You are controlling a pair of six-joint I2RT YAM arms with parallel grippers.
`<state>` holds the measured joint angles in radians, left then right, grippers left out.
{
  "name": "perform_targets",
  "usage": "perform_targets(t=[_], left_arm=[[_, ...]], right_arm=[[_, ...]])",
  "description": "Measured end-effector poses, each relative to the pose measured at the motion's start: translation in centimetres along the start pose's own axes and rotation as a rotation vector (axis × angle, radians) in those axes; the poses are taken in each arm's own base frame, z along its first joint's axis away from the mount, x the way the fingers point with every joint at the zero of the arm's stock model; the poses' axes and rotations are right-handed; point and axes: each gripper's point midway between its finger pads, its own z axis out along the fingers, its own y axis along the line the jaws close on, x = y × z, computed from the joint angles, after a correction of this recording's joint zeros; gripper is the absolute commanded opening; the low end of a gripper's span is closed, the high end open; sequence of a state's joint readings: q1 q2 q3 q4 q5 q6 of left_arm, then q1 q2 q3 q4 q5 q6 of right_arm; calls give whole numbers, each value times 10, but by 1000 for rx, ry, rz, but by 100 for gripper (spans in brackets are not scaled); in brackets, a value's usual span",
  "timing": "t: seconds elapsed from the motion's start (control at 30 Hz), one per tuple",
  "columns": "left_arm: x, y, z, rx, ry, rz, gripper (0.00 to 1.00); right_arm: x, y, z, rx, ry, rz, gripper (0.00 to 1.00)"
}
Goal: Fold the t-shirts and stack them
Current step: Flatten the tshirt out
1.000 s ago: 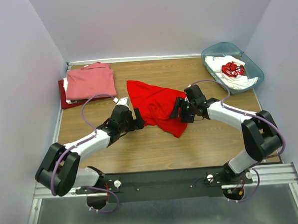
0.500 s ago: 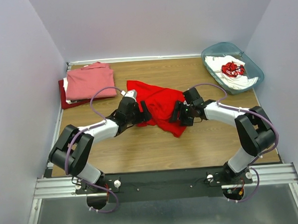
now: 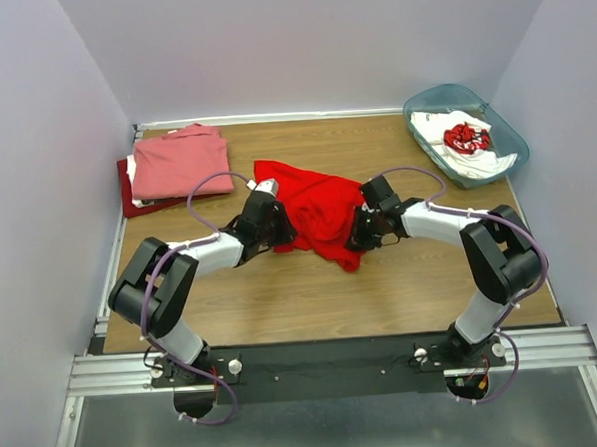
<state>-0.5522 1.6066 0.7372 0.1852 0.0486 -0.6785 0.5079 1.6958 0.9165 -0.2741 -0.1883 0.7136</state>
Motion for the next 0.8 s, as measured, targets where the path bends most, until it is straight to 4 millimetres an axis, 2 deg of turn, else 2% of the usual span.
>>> perform_targets(t=[0.03, 0.07, 0.3, 0.4, 0.5, 0.53, 0.67, 0.8], left_arm=[[-1, 0, 2, 0, 1, 0, 7], [-1, -1, 4, -1, 3, 5, 0], [-15, -8, 6, 8, -15, 22, 0], [-32, -13, -8, 8, -48, 31, 0], [-67, -27, -41, 35, -141, 41, 0], [-85, -35, -60, 54, -193, 48, 0], [-129, -63, -113, 111, -310, 72, 0], [-145, -81, -164, 147, -360, 80, 0]], right_arm=[[1, 0, 2, 2, 6, -8, 1], [1, 0, 3, 4, 7, -2, 1], [-1, -4, 0, 40, -3, -31, 1], [-9, -13, -12, 115, -38, -53, 1], [-30, -13, -40, 178, -125, -87, 0], [-42, -10, -58, 198, -177, -98, 0], [-86, -3, -120, 246, -356, -109, 0], [-121, -2, -196, 305, -537, -107, 0]])
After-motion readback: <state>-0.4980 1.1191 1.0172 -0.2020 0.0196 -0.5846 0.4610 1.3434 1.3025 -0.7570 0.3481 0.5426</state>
